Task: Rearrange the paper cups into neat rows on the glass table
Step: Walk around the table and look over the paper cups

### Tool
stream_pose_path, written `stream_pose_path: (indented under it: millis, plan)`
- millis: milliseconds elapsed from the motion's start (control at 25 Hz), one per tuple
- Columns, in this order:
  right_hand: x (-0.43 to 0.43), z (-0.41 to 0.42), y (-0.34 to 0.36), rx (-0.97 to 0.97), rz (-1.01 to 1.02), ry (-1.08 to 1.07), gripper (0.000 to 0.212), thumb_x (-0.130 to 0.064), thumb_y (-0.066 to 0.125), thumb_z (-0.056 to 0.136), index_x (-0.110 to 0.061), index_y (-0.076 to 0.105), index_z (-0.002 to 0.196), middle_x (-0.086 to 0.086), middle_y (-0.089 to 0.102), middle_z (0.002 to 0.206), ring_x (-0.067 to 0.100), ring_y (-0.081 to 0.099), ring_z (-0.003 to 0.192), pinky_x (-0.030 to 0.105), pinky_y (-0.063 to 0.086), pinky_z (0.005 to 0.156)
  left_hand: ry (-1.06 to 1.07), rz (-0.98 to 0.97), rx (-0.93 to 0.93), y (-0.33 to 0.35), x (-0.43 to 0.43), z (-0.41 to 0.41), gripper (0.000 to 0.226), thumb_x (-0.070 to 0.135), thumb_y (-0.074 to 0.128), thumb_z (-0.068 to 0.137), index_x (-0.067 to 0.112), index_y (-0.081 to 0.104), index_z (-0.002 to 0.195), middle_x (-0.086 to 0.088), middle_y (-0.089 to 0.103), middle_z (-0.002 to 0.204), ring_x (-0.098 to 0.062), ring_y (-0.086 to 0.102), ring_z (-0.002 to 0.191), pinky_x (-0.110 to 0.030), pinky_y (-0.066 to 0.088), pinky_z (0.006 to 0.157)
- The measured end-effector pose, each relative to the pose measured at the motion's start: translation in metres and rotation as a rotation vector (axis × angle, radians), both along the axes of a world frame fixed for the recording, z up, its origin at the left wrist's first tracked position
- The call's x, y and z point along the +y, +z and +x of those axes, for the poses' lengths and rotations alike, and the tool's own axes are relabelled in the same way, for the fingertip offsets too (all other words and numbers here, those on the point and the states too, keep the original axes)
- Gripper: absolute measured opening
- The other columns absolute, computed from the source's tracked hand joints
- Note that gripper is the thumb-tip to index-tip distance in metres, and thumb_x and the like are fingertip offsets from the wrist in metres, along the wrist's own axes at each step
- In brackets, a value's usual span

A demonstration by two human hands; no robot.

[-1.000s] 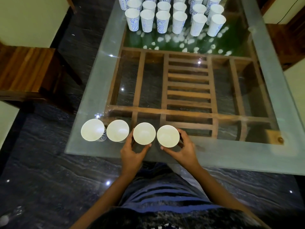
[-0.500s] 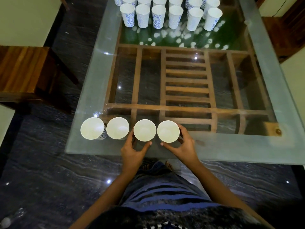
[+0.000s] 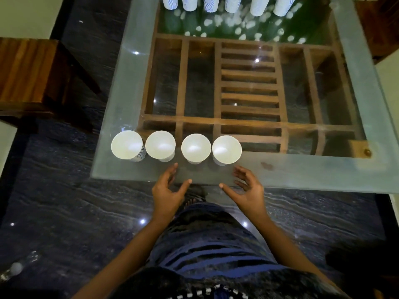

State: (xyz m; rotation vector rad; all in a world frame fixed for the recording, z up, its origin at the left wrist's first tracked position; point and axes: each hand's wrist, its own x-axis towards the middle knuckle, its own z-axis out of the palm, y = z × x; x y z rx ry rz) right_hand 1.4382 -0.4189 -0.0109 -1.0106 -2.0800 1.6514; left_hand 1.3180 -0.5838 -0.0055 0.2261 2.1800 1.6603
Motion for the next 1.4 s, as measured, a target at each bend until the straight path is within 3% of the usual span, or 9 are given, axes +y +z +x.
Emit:
stream_pose_path:
  millis: [120,280,400,600,720,880,1040,1200,1400]
  plan:
    - [-0.012,0.0,0.0,0.004,0.011,0.114,0.05,-0.031,0.08,0.066,-0.023,0.057,0.11,-0.004,0.063,0.105,0.01,0.063,0.098,0.025,0.054,0.084,0.018,-0.067,0.089,0.001,-0.014,0.005,0.046,0.009,0.074,0.074,0.015,0.058,0.117,0.004,0.059,0.113,-0.009,0.057,0.102,-0.006,0.042,0.085]
    - [-0.034,-0.024,0.003,-0.012,-0.033,0.373,0.048,-0.023,0.079,0.071,-0.026,0.056,0.113,0.002,0.062,0.11,0.011,0.06,0.104,0.023,0.052,0.087,0.068,-0.121,0.088,-0.001,-0.05,0.011,0.043,0.013,0.075,0.074,0.018,0.059,0.114,0.008,0.06,0.109,-0.009,0.058,0.1,-0.017,0.046,0.086]
    - [-0.068,-0.055,0.005,-0.005,-0.083,0.527,0.046,-0.024,0.077,0.073,-0.031,0.054,0.112,0.0,0.061,0.111,0.009,0.06,0.103,0.025,0.051,0.088,0.176,-0.123,0.083,-0.002,-0.091,0.002,0.041,0.015,0.075,0.074,0.027,0.058,0.109,0.015,0.061,0.107,-0.005,0.059,0.098,-0.013,0.047,0.083]
    - [-0.148,-0.123,0.004,0.032,-0.123,0.708,0.047,-0.019,0.078,0.072,-0.028,0.055,0.112,-0.003,0.062,0.112,0.006,0.06,0.102,0.024,0.051,0.088,0.478,-0.008,0.001,-0.002,-0.163,-0.037,0.04,0.01,0.073,0.075,0.023,0.058,0.109,0.004,0.065,0.105,-0.006,0.061,0.099,-0.02,0.05,0.084]
    - [-0.208,-0.184,0.004,0.082,-0.124,0.731,0.048,-0.017,0.078,0.072,-0.031,0.054,0.111,-0.003,0.062,0.111,0.004,0.06,0.101,0.018,0.05,0.086,0.495,0.012,0.028,-0.004,-0.219,-0.093,0.042,0.007,0.073,0.074,0.021,0.057,0.109,0.001,0.065,0.104,0.001,0.06,0.094,-0.015,0.05,0.083]
    - [-0.277,-0.27,0.012,0.13,-0.141,0.564,0.049,-0.007,0.077,0.072,-0.017,0.054,0.114,0.006,0.061,0.111,0.015,0.06,0.101,0.02,0.05,0.086,0.349,0.027,0.081,0.007,-0.278,-0.19,0.046,0.007,0.074,0.073,0.025,0.056,0.11,0.009,0.063,0.104,0.004,0.06,0.095,-0.013,0.048,0.084]
    - [-0.302,-0.341,0.025,0.197,-0.15,0.288,0.05,-0.006,0.076,0.072,-0.019,0.053,0.115,0.004,0.061,0.111,0.012,0.061,0.1,0.021,0.051,0.087,0.175,0.077,0.115,0.023,-0.292,-0.288,0.047,0.005,0.074,0.072,0.026,0.055,0.11,0.01,0.063,0.103,0.006,0.06,0.092,-0.011,0.047,0.083]
    - [-0.276,-0.388,0.021,0.224,-0.114,0.047,0.051,-0.012,0.078,0.07,-0.025,0.054,0.113,-0.002,0.063,0.109,0.004,0.062,0.099,0.018,0.051,0.083,0.017,0.104,0.113,0.026,-0.264,-0.359,0.046,0.01,0.075,0.073,0.027,0.056,0.111,0.011,0.063,0.104,0.001,0.06,0.097,-0.02,0.048,0.088]
    - [-0.205,-0.468,0.004,0.264,-0.128,-0.272,0.047,-0.012,0.078,0.071,-0.027,0.057,0.109,-0.004,0.064,0.106,0.011,0.064,0.096,0.022,0.053,0.081,-0.206,0.071,0.132,0.018,-0.186,-0.465,0.045,0.015,0.075,0.074,0.028,0.056,0.111,0.01,0.063,0.105,0.001,0.059,0.099,-0.016,0.049,0.084]
